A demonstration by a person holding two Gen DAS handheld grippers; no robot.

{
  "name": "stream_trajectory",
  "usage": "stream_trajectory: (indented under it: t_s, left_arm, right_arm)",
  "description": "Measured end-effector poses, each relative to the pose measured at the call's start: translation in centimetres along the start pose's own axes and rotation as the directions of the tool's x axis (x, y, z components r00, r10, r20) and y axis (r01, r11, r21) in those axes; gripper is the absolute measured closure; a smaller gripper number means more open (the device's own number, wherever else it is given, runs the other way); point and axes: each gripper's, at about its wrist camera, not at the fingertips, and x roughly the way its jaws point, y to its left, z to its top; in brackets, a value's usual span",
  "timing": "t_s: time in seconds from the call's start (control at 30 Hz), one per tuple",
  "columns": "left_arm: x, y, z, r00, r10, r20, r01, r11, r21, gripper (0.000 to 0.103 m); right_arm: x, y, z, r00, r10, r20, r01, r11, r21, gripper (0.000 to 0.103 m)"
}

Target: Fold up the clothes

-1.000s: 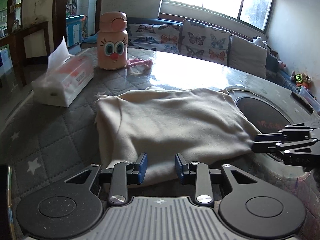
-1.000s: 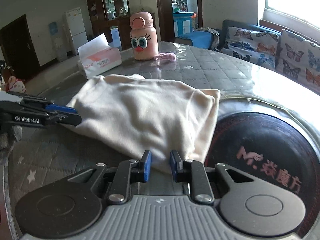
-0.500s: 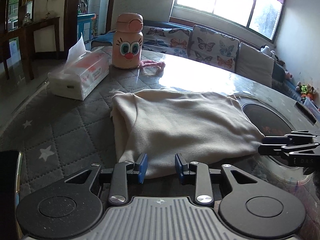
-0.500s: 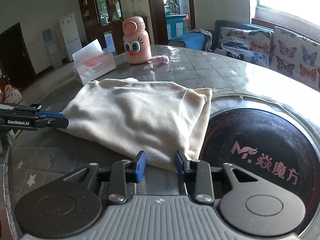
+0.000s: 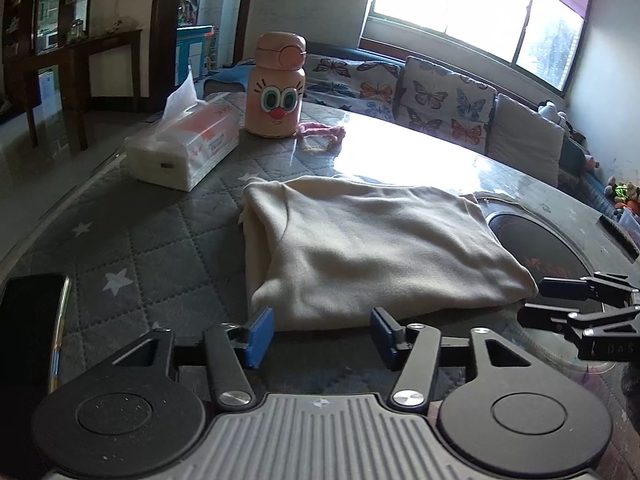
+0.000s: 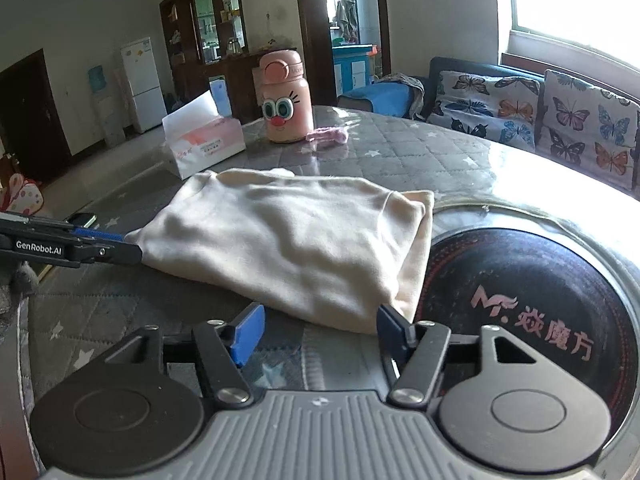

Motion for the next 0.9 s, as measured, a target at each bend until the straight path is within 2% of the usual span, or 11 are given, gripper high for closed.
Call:
stream_trajectory:
  t_s: [0.2,0.27,0.33,0.47,0.57,0.63,0.9]
  left_arm:
    - [-0.8,-0.5,-0.7,1.000,0.012,0.007,-0.012,1.000,0.000,0.024]
    - [-1.1,-0.7,-0.9,1.000,0.017,0.012,-0.018,1.000,0.003,0.014]
    - [-1.4,-0.9,-1.0,1.000,0.024,0.019,-0.025,1.000,0.011,0.012]
    - [-2.0,-1.2,-1.3,0.999,0.030,0.036,-0.031,0.999,0.018,0.000]
    - [-2.4,-1.6,-1.6,0.998,0.034,0.045,-0.036,0.999,0.030,0.000]
    - [-2.6,-1.9,-1.8,0.998,0.037,0.046,-0.039,0.999,0.037,0.000]
    - [-3.3,-2.4,-2.8,0.997,0.052,0.057,-0.055,0.998,0.043,0.000]
  right_arm:
    - [-0.5,0.9,-0.5,1.000,-0.001,-0.001,0.001,1.000,-0.006,0.028]
    - [-0.7,1.2,-0.7,1.000,-0.001,0.002,0.001,1.000,-0.009,0.026]
    - [-0.8,1.6,-0.9,1.000,-0.002,0.006,0.002,1.000,-0.010,0.018]
    - [-1.1,2.1,-1.3,1.000,-0.004,0.018,0.004,1.000,-0.006,0.015]
    - [-1.4,2.4,-1.6,1.000,-0.008,0.025,0.008,1.000,0.003,0.014]
    - [-1.6,2.5,-1.7,0.999,-0.015,0.030,0.015,1.000,0.008,0.007]
    - [-2.6,3.3,-2.4,0.998,-0.029,0.059,0.029,1.000,0.001,0.000]
